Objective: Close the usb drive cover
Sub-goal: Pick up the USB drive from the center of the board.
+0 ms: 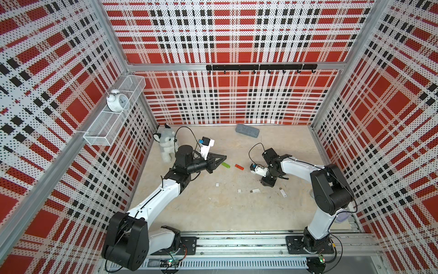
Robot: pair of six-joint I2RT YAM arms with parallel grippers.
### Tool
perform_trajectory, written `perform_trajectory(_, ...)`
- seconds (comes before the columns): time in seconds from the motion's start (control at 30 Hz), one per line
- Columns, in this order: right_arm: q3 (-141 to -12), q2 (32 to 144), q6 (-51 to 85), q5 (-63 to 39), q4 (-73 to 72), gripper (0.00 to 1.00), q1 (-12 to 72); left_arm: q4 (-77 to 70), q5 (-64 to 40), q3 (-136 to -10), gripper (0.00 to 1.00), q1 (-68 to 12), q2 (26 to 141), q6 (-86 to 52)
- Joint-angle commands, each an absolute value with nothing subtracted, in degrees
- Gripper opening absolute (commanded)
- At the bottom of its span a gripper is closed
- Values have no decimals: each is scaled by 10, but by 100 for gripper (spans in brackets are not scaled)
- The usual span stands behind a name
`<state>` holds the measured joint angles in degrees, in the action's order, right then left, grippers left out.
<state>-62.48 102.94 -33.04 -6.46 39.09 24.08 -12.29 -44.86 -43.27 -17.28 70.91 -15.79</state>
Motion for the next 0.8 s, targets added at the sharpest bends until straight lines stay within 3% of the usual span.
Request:
perform_trajectory(0.0,-614,1068,-320,-77,389,28,238,-122,-460,-435,0,-168,713,-152)
perform_trajectory(0.13,-614,1070,-317,-84,385,21,238,-117,-456,-434,0,-168,716,-150)
perform_trajectory(0.4,-607,1013,-305,-76,348,18,238,-102,-460,-457,0,-169,729,-150)
perform_trajectory(0.77,-587,798,-324,-167,249,19,242,-56,-481,-508,0,-201,753,-154)
